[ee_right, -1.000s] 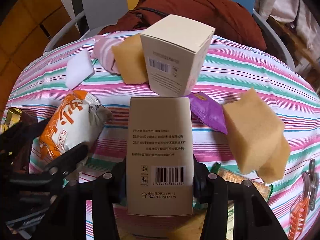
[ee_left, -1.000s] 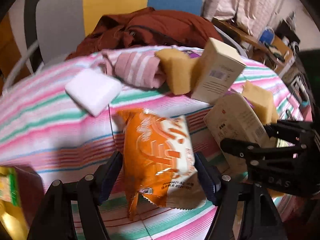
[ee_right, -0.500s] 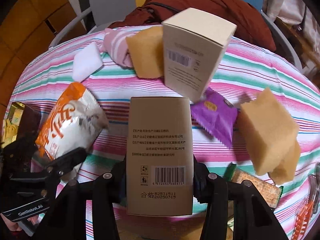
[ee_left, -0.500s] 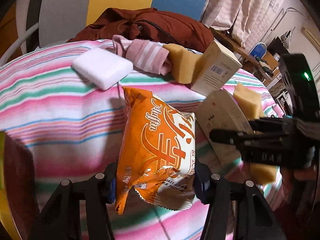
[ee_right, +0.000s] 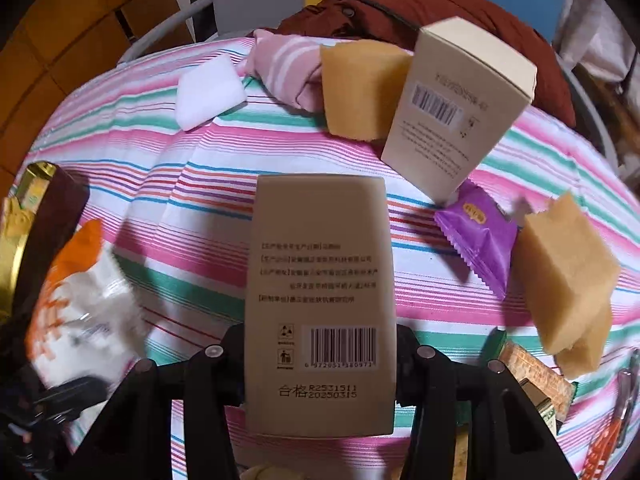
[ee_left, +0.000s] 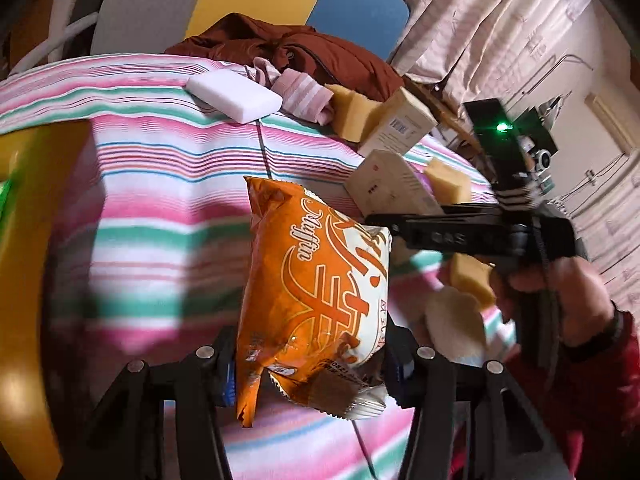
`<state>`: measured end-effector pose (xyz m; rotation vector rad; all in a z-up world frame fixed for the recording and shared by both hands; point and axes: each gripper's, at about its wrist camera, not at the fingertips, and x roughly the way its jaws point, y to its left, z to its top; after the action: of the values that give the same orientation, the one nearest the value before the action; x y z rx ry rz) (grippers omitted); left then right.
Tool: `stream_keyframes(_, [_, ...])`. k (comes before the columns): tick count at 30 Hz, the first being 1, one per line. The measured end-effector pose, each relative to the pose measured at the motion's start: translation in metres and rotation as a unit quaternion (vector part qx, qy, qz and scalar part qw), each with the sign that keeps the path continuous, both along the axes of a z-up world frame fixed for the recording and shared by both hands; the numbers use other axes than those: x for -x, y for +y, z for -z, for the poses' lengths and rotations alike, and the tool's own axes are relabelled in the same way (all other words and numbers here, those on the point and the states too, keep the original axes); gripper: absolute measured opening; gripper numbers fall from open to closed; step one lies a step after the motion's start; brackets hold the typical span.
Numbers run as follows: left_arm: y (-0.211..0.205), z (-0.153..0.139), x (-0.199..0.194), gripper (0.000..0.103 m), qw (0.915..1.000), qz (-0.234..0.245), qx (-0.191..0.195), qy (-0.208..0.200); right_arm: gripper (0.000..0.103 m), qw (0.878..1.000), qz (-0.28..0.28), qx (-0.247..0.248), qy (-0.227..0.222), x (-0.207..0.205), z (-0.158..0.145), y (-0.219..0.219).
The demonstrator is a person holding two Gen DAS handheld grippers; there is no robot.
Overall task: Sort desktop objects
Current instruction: 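Carry the beige box and orange snack bag over the gold tray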
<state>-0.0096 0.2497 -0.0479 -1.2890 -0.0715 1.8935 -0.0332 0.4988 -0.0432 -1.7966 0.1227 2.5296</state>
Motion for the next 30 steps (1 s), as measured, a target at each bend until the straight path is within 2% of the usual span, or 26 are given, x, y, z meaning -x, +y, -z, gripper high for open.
stream_keyframes(8, [-0.057,-0.032,-0.007,0.053,0.9978,-0.012,-0.065,-0.003,0.05,0.999,0.026,0.021,0.012,-0.001,-0.012,-0.012])
stream_keyframes(14, [-0.114,-0.052,0.004,0.053,0.9927,-0.057,-0.106,-0.011,0.05,0.997,-0.004,0.05,0.06,0.005,-0.047,-0.067])
stream_keyframes(18, [-0.152,-0.048,0.016,0.053,0.9906,-0.1,-0.093,-0.014,0.05,0.993,-0.044,0.07,0.082,0.003,-0.071,-0.122])
stream_keyframes(22, [-0.187,-0.034,0.032,0.053,0.9887,-0.131,-0.063,-0.038,0.05,0.987,-0.09,0.094,0.09,0.013,-0.081,-0.187])
stream_keyframes(24, [-0.206,-0.027,0.041,0.053,0.9861,-0.151,-0.05,-0.05,0.05,0.984,-0.112,0.106,0.085,0.007,-0.085,-0.212])
stream_keyframes(27, [-0.23,-0.02,0.05,0.053,0.983,-0.176,-0.024,-0.047,0.05,0.979,-0.136,0.132,0.069,-0.002,-0.088,-0.239])
stream_keyframes(30, [-0.249,-0.012,0.064,0.053,0.9791,-0.2,-0.001,-0.036,0.05,0.978,-0.144,0.147,0.047,0.008,-0.074,-0.269])
